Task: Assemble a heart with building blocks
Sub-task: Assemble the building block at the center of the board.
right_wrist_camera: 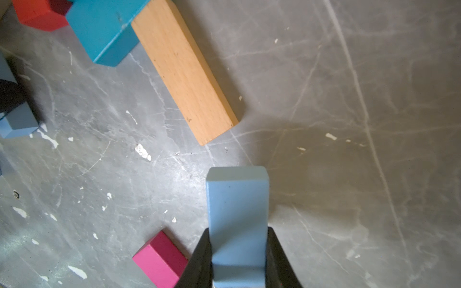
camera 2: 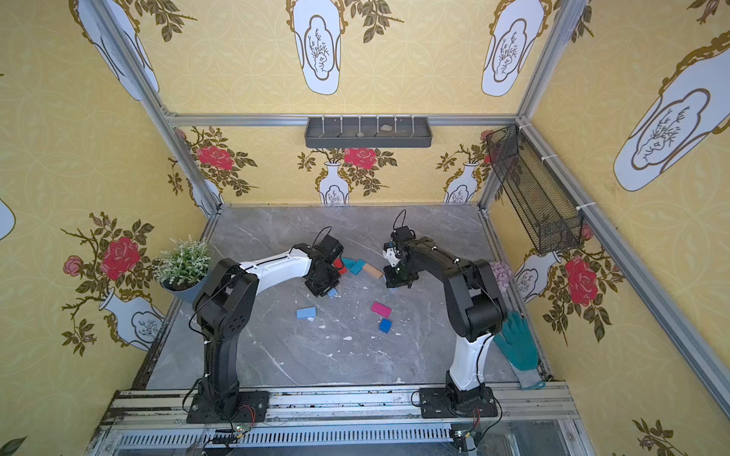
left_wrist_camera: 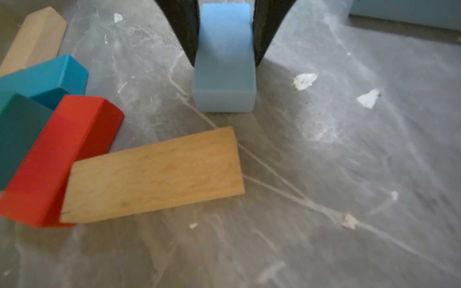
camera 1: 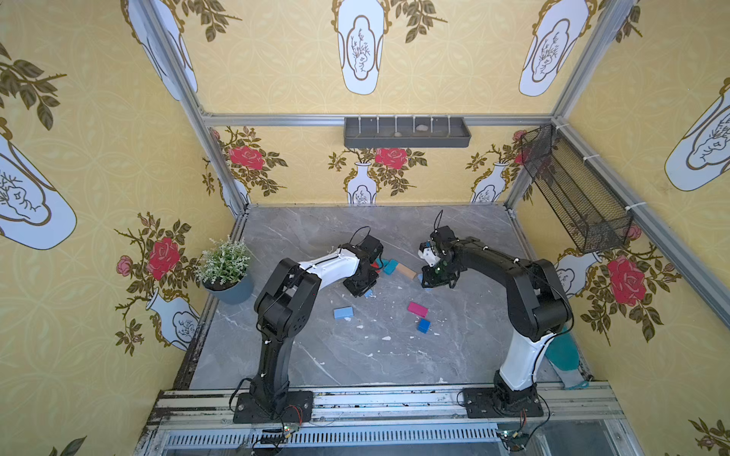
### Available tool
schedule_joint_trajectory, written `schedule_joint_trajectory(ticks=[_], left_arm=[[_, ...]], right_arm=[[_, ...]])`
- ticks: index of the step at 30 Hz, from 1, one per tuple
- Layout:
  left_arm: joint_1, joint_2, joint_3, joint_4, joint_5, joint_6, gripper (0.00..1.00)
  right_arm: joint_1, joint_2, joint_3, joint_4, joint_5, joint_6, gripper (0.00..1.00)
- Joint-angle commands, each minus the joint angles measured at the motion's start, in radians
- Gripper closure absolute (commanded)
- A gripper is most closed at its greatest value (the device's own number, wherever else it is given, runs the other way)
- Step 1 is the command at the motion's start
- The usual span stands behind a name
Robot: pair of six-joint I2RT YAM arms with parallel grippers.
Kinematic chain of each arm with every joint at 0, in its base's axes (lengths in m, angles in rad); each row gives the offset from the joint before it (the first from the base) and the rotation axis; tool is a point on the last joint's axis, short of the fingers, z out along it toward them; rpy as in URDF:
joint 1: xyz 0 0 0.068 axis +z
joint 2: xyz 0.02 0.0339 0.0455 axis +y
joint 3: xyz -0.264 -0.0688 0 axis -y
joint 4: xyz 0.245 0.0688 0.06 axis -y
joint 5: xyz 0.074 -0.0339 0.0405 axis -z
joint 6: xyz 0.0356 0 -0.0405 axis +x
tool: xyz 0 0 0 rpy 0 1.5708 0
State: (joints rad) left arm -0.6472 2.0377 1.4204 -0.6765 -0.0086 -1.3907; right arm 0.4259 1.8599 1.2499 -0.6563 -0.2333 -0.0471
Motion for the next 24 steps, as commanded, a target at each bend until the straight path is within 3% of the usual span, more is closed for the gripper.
schedule_joint_trajectory(ticks=[1, 24], left_arm=[[0.003, 0.021, 0.0, -0.034, -0.017, 0.012, 0.78], [0.015, 0.058, 0.059, -0.069, -0.041, 0.043, 0.75]], right_arm=[[0.0, 0.003, 0.005, -0.012, -0.011, -0.006, 1.0], [0.001, 0.014, 0.01, -0.015, -0.019, -0.013, 1.0]])
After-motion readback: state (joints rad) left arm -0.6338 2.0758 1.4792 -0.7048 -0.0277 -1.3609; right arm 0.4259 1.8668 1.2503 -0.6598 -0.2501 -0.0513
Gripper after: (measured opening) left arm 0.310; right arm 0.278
